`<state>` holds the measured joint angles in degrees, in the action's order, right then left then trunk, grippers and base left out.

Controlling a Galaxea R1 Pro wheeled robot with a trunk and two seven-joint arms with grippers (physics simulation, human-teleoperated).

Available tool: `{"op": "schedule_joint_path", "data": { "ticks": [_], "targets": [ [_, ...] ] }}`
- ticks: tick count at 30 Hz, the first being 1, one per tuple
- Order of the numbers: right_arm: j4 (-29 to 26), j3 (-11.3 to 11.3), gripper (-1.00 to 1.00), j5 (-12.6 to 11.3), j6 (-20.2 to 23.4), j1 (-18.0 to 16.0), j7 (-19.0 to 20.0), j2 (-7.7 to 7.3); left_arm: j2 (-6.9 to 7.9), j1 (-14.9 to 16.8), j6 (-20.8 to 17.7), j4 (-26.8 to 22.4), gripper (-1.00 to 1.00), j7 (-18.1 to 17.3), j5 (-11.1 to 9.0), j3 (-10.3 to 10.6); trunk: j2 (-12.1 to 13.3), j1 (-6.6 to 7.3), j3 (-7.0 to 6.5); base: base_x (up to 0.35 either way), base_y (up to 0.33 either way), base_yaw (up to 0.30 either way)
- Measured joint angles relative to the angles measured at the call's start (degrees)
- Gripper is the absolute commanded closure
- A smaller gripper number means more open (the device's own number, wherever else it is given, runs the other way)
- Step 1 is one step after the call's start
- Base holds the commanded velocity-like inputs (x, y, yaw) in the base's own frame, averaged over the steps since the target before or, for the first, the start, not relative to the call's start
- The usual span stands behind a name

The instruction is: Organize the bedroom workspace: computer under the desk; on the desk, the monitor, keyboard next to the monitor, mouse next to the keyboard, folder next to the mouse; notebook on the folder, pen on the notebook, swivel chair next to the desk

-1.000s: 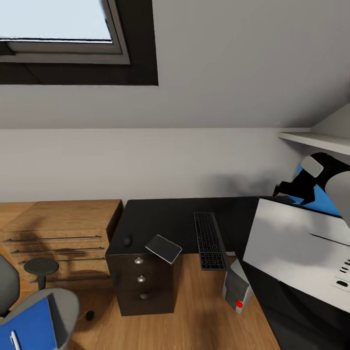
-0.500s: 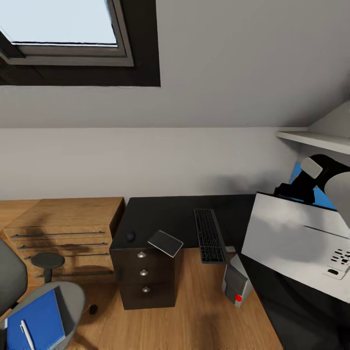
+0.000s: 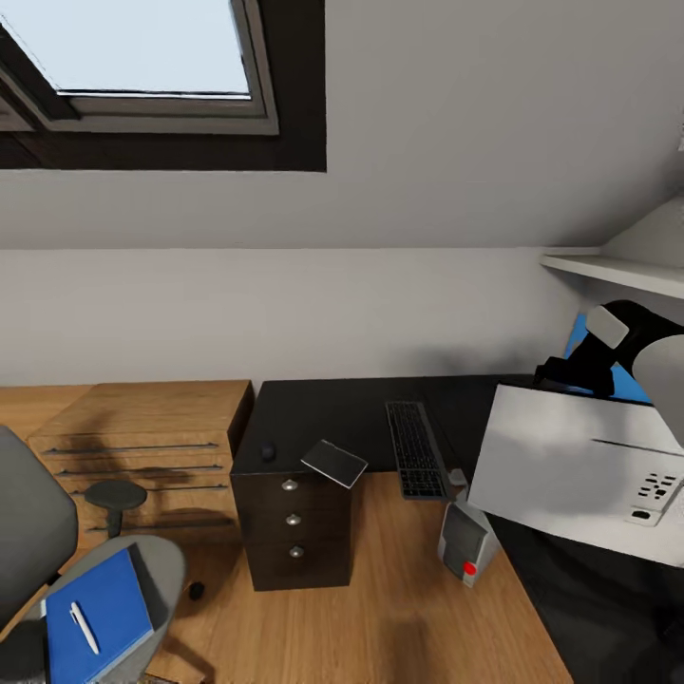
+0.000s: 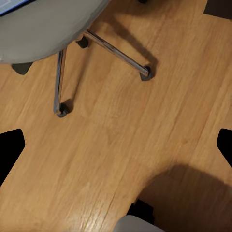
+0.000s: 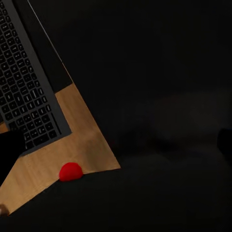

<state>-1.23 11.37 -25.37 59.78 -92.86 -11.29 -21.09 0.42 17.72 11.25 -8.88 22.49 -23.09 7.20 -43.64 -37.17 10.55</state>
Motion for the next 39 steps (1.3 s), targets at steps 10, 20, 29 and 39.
{"op": "schedule_joint_path", "data": {
  "ticks": [10,20,29,39],
  "targets": [
    [-0.09,0.69,-1.0,-0.1,-0.02,-0.03,0.11,0.13,-0.01,0.0,0.0,0.01,-1.0,-0.01,0.0,0.05,-0.01,0.0,-0.01,-0.145,0.093,0.0],
    [-0.09,1.43,-1.0,0.15,0.0,-0.01,0.08,0.26,-1.01,-0.01,-0.05,-0.04,-1.0,-0.06,0.03,-0.04,0.0,0.0,0.0,-0.154,0.042,0.0],
    [-0.1,1.83,-1.0,0.11,-0.02,-0.02,0.09,0.72,-1.06,-0.01,-0.07,-0.02,-1.0,-0.06,0.07,0.02,0.0,-0.01,0.0,-0.176,0.015,0.0],
    [-0.09,2.2,-1.0,0.26,0.0,-0.01,0.07,1.42,-1.09,-0.01,-0.13,-0.04,-1.0,-0.06,0.05,-0.02,0.0,0.01,0.0,-0.123,0.009,0.0]
  ]
}}
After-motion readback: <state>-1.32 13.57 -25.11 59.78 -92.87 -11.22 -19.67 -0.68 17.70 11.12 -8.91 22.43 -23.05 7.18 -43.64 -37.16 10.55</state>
